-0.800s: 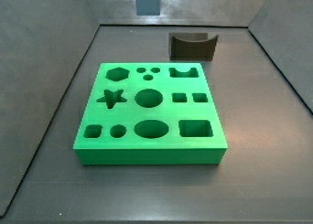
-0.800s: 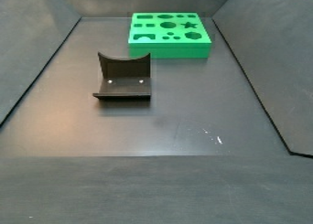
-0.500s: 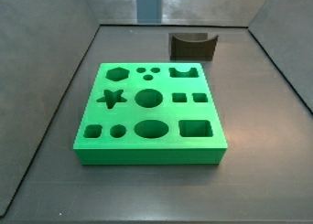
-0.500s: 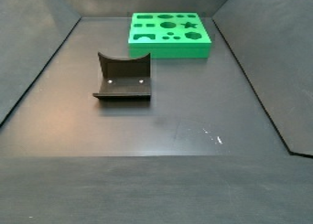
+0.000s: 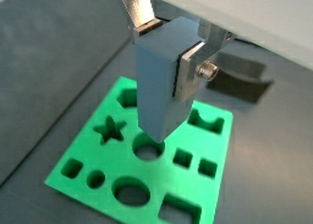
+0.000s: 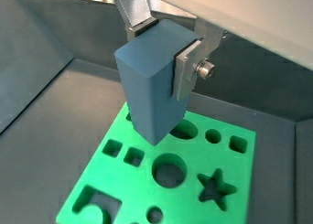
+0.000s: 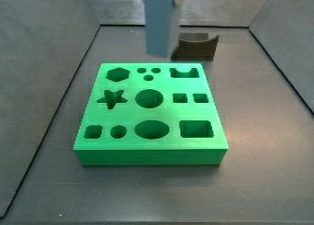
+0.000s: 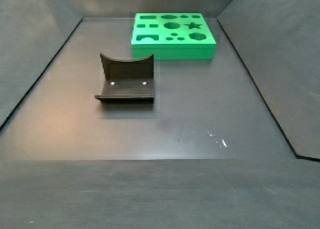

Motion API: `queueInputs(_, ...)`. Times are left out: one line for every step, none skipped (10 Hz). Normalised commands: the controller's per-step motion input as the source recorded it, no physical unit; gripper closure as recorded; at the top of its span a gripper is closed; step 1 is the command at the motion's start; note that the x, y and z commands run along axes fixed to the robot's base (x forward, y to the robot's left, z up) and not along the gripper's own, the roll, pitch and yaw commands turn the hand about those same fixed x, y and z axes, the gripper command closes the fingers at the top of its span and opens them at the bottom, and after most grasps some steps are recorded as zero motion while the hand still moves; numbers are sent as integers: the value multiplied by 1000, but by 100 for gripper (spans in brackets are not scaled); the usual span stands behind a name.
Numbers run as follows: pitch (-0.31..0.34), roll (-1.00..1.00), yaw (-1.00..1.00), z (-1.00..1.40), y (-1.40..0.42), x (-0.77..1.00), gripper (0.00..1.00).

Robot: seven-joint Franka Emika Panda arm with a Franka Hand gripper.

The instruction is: Insert the rectangle object.

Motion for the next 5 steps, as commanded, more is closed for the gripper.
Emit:
queueInputs(0, 79, -483, -366, -357, 580, 100)
queueInputs(0, 74, -440, -354, -369, 623, 100)
queueInputs(0, 73, -429, -346, -371, 631, 100)
queueInputs(0, 71, -440, -343, -371, 620, 100)
queueInputs(0, 73, -483, -343, -363, 577, 100)
